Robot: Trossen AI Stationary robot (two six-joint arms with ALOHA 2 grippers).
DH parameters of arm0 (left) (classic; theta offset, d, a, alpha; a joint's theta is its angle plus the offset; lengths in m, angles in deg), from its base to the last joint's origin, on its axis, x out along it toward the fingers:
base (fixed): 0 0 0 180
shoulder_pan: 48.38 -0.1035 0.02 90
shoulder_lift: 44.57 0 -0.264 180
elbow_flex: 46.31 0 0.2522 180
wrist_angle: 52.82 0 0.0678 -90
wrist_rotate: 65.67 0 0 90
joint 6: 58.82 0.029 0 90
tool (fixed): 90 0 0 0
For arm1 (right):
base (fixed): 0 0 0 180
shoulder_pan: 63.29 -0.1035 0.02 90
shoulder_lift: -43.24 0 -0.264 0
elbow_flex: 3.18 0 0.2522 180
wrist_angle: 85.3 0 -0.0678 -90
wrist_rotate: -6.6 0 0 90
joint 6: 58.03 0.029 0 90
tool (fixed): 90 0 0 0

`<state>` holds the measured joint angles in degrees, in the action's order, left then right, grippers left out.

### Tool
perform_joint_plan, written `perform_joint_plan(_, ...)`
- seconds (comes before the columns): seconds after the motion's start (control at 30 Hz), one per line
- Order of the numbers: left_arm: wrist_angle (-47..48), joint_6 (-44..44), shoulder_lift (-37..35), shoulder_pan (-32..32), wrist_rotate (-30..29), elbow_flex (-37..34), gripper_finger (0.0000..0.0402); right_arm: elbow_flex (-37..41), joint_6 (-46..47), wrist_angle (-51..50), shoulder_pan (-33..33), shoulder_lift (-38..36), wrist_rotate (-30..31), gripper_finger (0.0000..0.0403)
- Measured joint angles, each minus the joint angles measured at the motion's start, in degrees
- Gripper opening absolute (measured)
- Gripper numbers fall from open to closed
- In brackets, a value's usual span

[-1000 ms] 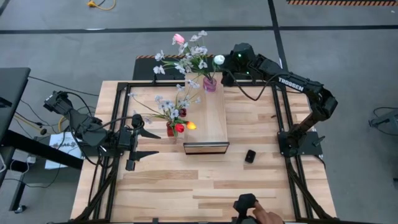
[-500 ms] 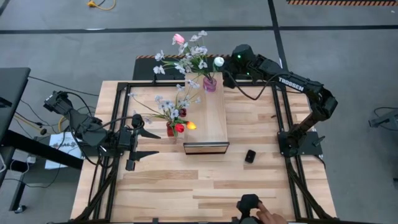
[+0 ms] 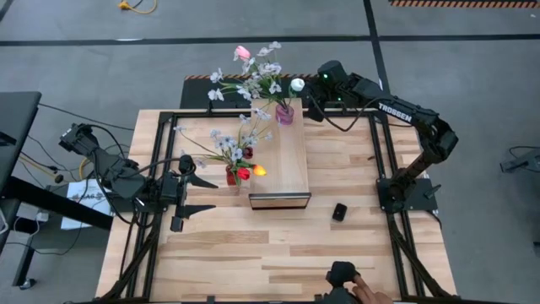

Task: Pick and place flowers into a vace then onto a shelf
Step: Put the red flower vase with flowers on the shelf

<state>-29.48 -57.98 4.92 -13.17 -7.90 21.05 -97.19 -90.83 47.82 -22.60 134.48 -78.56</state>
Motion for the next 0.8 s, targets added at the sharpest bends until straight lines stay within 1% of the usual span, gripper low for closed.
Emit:
perform_joint_plan(0.27, 0.0, 0.0, 0.0, 0.0, 0.3, 0.0, 0.0217, 2.6, 1.1, 0.7, 0.3, 0.0, -0.1, 0.0256)
perform_joint_plan(0.6, 0.0, 0.0, 0.0, 0.0, 0.4, 0.0, 0.0217, 2.7, 2.4, -0.2, 1.1, 0.0, -0.1, 0.0256)
perform_joint_plan(0.8, 0.0, -1.0, 0.0, 0.0, 0.4, 0.0, 0.0217, 2.7, 1.4, -6.4, -0.4, 0.0, 0.4, 0.0256)
